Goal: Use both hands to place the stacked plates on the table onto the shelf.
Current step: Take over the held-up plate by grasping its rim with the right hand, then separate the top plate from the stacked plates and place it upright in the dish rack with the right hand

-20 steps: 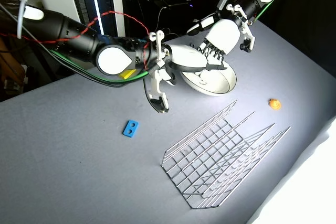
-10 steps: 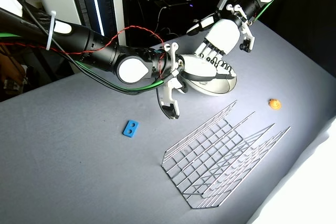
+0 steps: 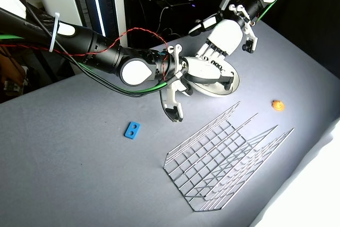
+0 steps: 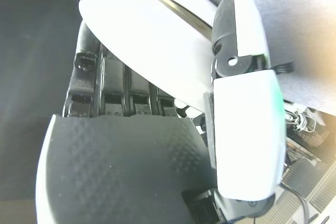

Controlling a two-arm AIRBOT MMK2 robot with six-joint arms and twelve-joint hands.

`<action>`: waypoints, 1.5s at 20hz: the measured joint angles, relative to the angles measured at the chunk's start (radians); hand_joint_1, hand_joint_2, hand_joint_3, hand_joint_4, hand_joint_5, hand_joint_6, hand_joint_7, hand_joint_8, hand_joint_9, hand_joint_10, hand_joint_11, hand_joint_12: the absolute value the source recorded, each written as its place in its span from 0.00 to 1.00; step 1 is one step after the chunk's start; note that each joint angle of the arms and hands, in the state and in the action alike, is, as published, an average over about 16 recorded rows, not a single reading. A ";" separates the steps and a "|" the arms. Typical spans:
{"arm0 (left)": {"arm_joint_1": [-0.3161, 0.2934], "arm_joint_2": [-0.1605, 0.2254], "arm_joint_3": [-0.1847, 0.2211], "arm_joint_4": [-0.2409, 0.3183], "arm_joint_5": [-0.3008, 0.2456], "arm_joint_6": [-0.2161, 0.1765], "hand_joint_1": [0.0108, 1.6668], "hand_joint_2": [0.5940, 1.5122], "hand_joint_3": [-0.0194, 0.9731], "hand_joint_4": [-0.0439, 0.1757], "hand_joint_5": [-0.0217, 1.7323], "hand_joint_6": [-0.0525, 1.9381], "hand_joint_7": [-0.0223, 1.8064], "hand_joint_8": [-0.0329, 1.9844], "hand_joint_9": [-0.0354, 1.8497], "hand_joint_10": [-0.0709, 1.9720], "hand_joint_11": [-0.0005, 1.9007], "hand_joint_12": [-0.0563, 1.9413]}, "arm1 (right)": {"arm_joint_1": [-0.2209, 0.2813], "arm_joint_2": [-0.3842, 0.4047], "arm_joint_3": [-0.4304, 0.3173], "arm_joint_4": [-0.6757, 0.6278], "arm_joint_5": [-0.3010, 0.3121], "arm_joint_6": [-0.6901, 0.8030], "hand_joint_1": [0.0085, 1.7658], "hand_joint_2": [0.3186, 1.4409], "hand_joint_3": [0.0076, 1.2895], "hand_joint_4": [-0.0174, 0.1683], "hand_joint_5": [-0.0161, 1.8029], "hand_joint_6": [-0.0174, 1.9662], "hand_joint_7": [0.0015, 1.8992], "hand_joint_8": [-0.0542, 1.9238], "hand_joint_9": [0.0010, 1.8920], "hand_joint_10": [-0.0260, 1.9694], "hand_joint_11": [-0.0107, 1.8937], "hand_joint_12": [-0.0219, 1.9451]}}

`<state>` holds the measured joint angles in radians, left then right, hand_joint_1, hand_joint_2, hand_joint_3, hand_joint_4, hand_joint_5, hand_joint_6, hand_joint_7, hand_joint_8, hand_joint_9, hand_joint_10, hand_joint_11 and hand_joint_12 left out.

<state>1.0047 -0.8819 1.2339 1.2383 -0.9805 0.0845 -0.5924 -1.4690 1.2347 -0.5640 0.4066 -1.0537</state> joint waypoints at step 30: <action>-0.070 0.046 0.109 -0.306 0.010 0.004 0.00 0.55 0.04 0.20 0.02 0.03 0.02 0.02 0.03 0.03 0.01 0.02 | 0.002 0.015 -0.035 0.029 0.055 -0.001 0.65 0.53 0.00 0.01 0.52 0.23 0.59 0.42 0.73 0.01 0.51 0.48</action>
<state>0.9347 -0.8362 1.3428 0.9321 -0.9710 0.0889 -0.5904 -1.4544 1.1996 -0.5345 0.4619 -1.0545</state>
